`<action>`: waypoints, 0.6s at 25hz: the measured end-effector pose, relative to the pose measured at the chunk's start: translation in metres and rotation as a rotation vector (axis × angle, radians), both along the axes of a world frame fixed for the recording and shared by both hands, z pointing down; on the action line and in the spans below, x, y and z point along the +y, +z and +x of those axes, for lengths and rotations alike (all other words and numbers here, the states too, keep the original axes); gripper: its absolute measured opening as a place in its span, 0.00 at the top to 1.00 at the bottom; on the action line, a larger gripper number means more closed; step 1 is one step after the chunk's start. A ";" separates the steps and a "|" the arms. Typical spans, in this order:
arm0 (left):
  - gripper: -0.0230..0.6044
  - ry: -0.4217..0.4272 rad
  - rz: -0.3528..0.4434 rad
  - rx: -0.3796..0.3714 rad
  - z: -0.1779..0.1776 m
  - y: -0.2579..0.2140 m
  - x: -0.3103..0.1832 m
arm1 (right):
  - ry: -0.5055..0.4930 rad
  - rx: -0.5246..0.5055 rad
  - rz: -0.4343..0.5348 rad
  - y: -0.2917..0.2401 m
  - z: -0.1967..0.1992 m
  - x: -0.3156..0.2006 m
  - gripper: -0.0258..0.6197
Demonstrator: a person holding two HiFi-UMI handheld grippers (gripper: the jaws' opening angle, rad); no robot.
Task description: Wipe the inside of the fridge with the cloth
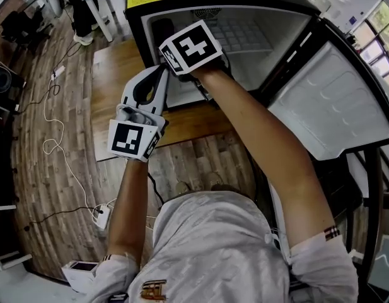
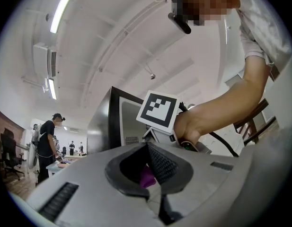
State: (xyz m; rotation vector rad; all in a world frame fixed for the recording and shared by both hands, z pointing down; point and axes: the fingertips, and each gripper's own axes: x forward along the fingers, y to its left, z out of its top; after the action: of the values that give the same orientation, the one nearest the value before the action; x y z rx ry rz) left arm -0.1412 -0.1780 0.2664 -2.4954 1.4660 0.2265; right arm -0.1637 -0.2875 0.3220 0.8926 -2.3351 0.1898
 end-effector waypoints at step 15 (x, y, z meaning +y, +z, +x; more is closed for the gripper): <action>0.96 0.033 -0.006 0.017 -0.014 0.005 0.006 | -0.017 0.169 0.002 0.019 -0.005 -0.018 0.78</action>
State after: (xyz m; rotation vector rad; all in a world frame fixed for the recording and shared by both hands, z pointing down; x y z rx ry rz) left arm -0.1555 -0.1719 0.2714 -2.5304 1.4350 0.2499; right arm -0.1689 -0.3055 0.3415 0.8553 -2.1856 0.1008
